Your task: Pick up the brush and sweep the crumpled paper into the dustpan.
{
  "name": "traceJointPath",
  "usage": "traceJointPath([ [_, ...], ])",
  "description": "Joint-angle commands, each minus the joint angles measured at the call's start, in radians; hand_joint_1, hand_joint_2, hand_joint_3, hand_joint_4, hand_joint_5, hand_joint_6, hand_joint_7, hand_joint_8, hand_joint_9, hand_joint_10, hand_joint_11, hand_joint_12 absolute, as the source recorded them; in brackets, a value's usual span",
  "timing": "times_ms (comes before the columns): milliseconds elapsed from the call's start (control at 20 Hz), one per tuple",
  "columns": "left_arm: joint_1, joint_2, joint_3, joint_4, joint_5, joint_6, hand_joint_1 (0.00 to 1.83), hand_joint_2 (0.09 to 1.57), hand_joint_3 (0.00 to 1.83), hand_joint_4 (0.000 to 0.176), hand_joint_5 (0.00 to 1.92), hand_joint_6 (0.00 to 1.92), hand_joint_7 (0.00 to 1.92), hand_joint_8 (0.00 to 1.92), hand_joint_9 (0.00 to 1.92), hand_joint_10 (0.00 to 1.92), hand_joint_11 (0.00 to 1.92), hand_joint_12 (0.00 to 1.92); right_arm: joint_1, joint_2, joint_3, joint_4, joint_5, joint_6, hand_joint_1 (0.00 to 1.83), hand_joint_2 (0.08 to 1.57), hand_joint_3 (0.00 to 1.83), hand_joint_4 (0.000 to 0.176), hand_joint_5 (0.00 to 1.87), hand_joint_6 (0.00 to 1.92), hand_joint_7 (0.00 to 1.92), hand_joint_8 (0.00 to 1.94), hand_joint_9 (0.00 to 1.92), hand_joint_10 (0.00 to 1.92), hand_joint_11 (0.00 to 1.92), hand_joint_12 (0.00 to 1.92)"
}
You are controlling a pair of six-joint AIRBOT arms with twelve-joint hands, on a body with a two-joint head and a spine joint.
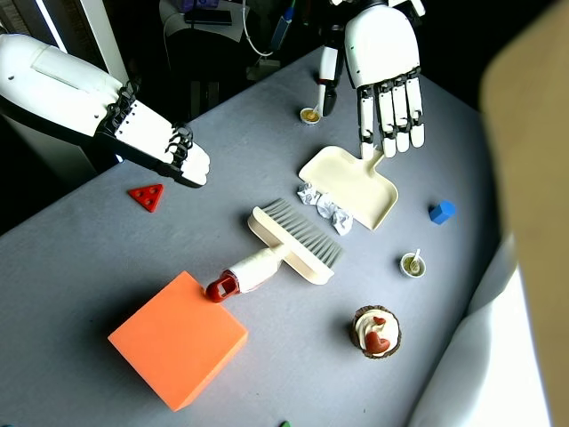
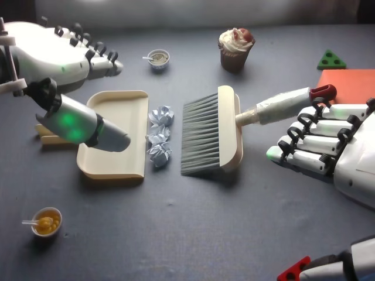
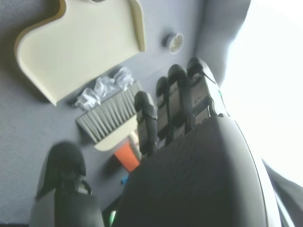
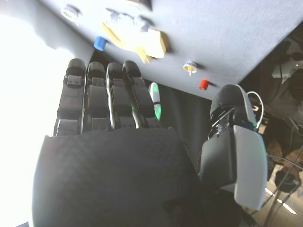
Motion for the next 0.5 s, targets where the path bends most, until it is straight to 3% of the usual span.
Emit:
traceJointPath([
  [0, -0.015, 0.000, 0.005, 0.026, -0.045, 0.004, 0.00, 0.89, 0.01, 0.000, 0.03, 0.00, 0.07, 0.00, 0.08, 0.00, 0.01, 0.13, 0.006, 0.005, -0.005, -0.035, -0.017, 0.004, 0.00, 0.87, 0.01, 0.000, 0.11, 0.00, 0.15, 0.00, 0.14, 0.00, 0.12, 0.03],
  [450, -0.021, 0.015, 0.010, 0.093, -0.041, 0.010, 0.00, 0.80, 0.00, 0.000, 0.01, 0.00, 0.04, 0.01, 0.04, 0.00, 0.00, 0.06, 0.000, 0.005, -0.011, -0.022, -0.013, 0.004, 0.00, 0.89, 0.00, 0.000, 0.09, 0.00, 0.12, 0.01, 0.11, 0.01, 0.09, 0.01],
])
